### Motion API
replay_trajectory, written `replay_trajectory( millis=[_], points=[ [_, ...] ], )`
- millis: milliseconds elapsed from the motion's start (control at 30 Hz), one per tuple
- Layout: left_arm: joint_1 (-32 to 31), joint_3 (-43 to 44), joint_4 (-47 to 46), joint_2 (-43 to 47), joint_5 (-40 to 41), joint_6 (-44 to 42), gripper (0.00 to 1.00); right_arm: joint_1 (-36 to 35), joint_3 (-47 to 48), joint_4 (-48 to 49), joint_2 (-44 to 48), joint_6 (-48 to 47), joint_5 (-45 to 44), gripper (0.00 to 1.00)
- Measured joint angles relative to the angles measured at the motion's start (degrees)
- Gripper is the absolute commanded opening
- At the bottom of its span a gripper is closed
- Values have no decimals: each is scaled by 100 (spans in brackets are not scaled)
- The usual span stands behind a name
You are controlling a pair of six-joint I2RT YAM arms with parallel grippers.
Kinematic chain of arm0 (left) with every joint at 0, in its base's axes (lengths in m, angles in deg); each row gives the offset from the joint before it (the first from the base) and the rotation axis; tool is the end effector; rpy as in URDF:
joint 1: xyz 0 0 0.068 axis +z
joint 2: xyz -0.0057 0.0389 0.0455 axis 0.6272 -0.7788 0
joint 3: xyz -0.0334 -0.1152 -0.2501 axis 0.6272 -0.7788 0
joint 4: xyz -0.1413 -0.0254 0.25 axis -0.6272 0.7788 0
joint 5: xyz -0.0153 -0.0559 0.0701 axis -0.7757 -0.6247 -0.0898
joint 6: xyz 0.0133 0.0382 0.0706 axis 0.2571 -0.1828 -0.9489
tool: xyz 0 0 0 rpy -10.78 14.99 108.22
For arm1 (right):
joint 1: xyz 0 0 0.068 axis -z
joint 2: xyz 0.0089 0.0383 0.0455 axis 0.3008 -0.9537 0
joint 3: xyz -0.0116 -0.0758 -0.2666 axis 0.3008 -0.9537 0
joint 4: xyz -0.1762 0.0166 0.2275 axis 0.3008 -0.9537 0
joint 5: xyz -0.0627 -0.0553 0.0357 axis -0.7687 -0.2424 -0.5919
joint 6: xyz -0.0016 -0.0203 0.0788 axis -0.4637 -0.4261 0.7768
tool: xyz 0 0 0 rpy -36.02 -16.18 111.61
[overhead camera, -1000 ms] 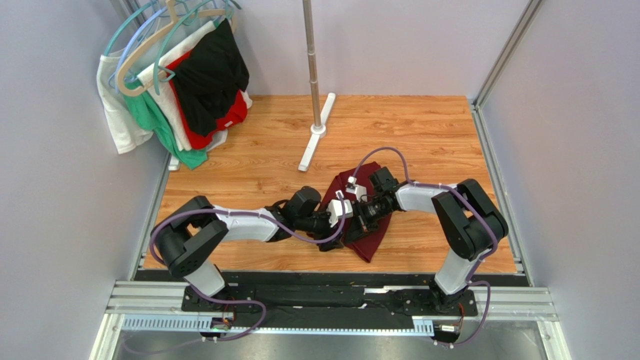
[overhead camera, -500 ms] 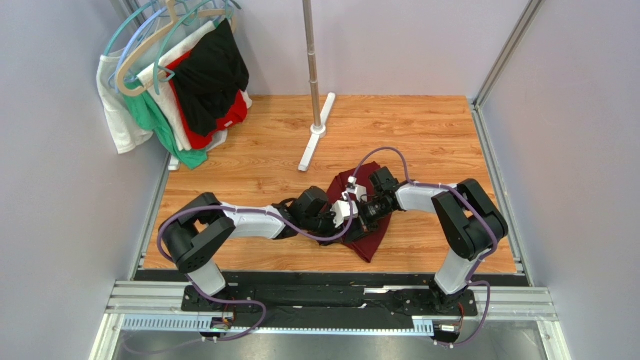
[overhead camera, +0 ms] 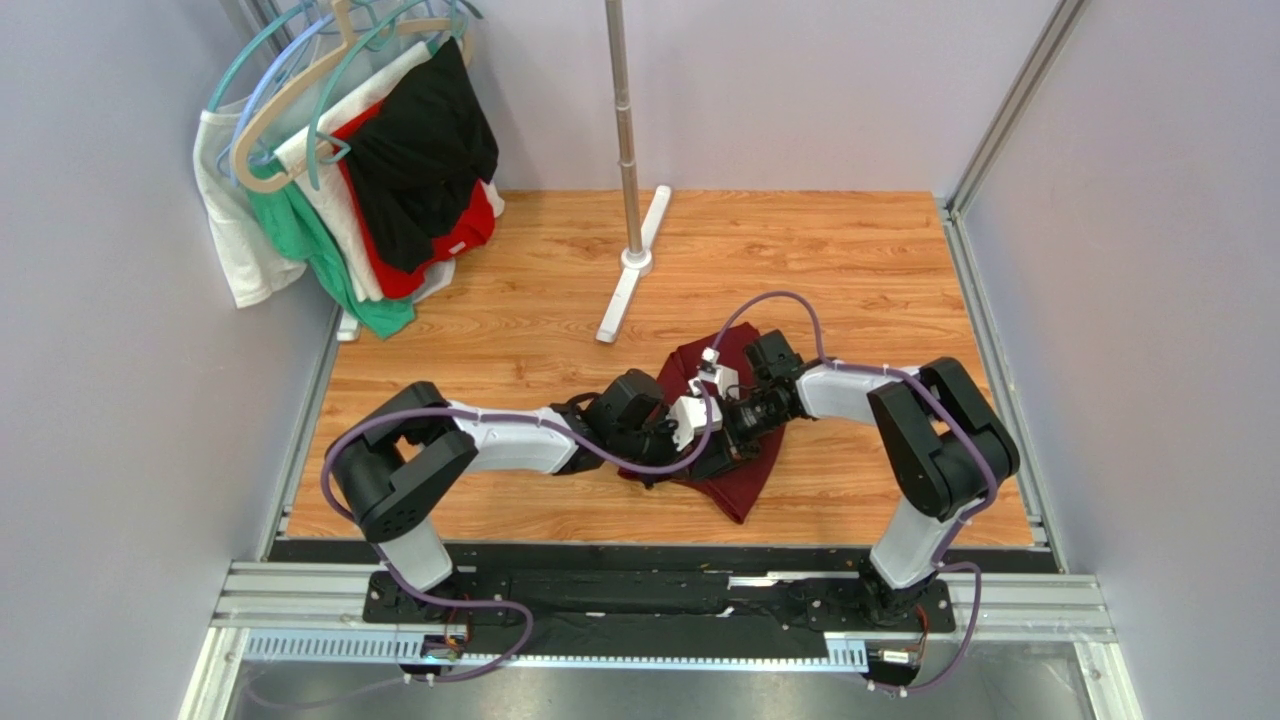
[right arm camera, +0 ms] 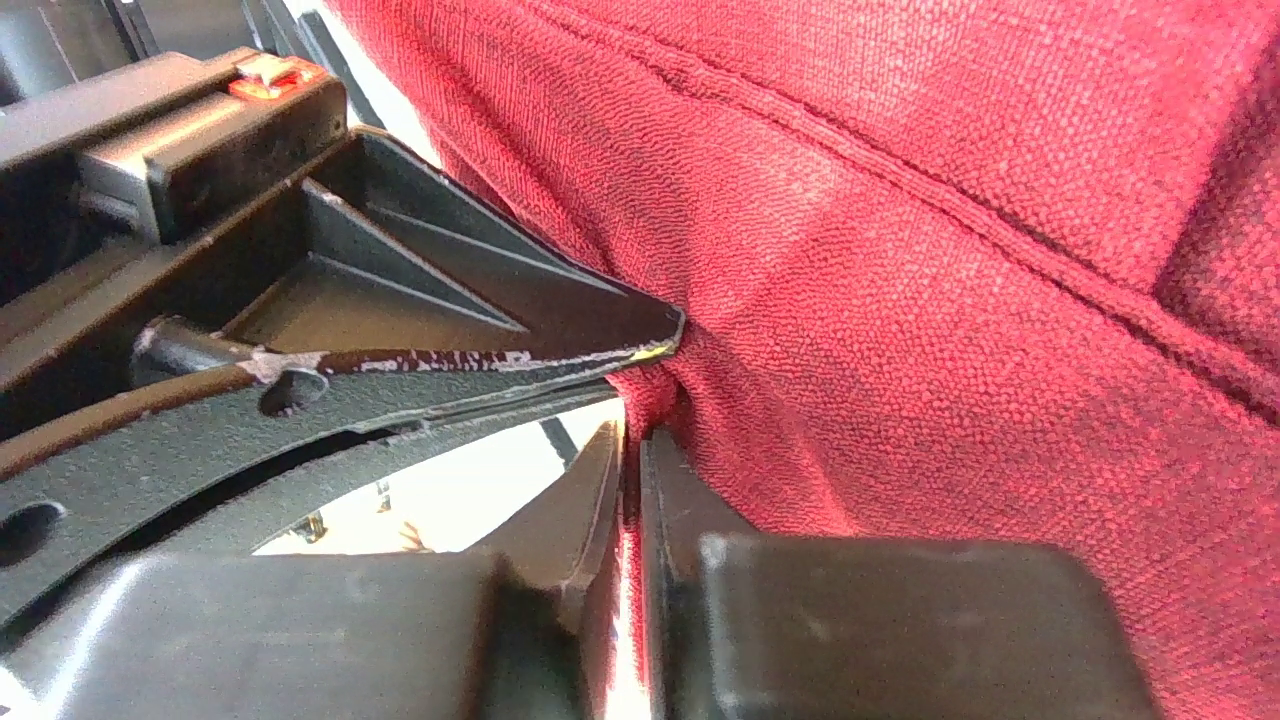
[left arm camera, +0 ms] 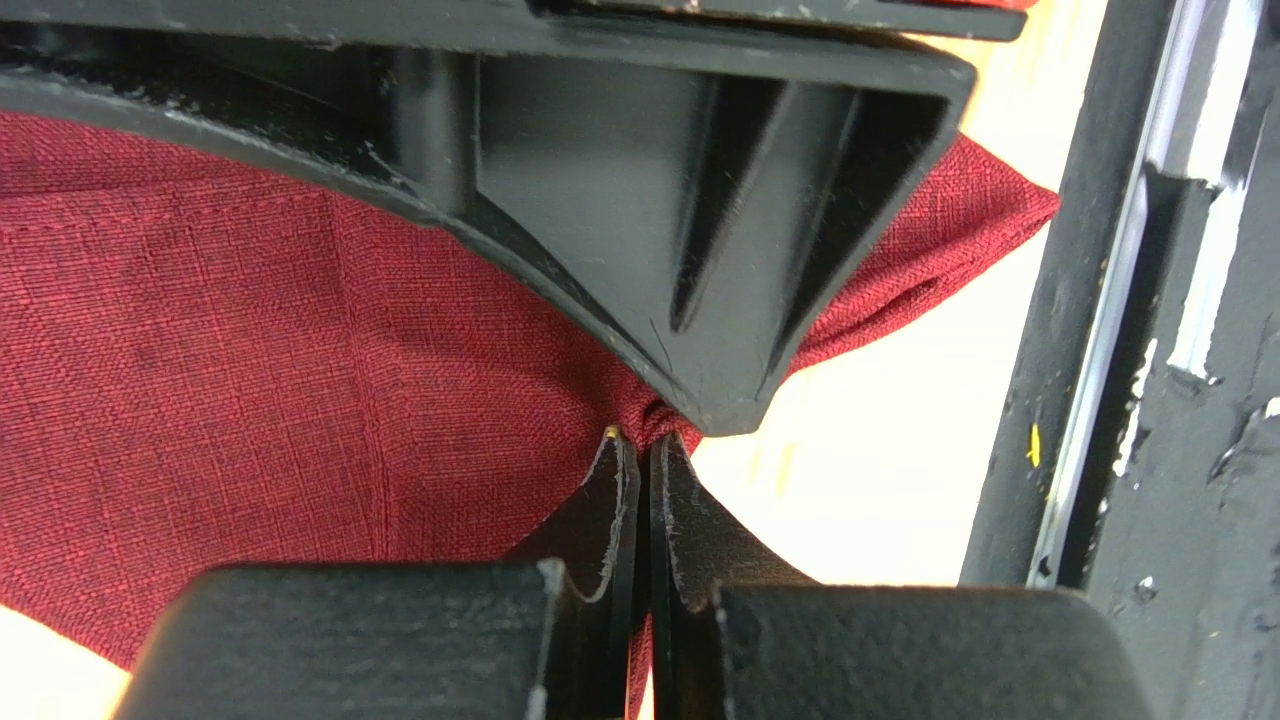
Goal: Fold the napkin, place the utensils inside, and roll it up
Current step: Roll the napkin at the center of the board.
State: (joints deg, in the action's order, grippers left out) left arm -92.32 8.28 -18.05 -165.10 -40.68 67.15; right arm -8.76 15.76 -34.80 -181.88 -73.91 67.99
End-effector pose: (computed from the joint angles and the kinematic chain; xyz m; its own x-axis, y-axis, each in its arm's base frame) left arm 0.1953 -0.3101 0.1043 -0.3389 0.5776 -0.7427 0.9372 0.2765 -0.2126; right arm 0.2500 0.1858 0.0843 -0.9300 -0.3435 -0.1309 -0.3040 0.5187 0.7991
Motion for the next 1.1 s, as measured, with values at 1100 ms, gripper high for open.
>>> replay_trajectory(
  millis=[1100],
  points=[
    [890, 820, 1827, -555, -1676, 938, 0, -4175, -1217, -363, 2927, 1281, -7346, 68]
  ],
)
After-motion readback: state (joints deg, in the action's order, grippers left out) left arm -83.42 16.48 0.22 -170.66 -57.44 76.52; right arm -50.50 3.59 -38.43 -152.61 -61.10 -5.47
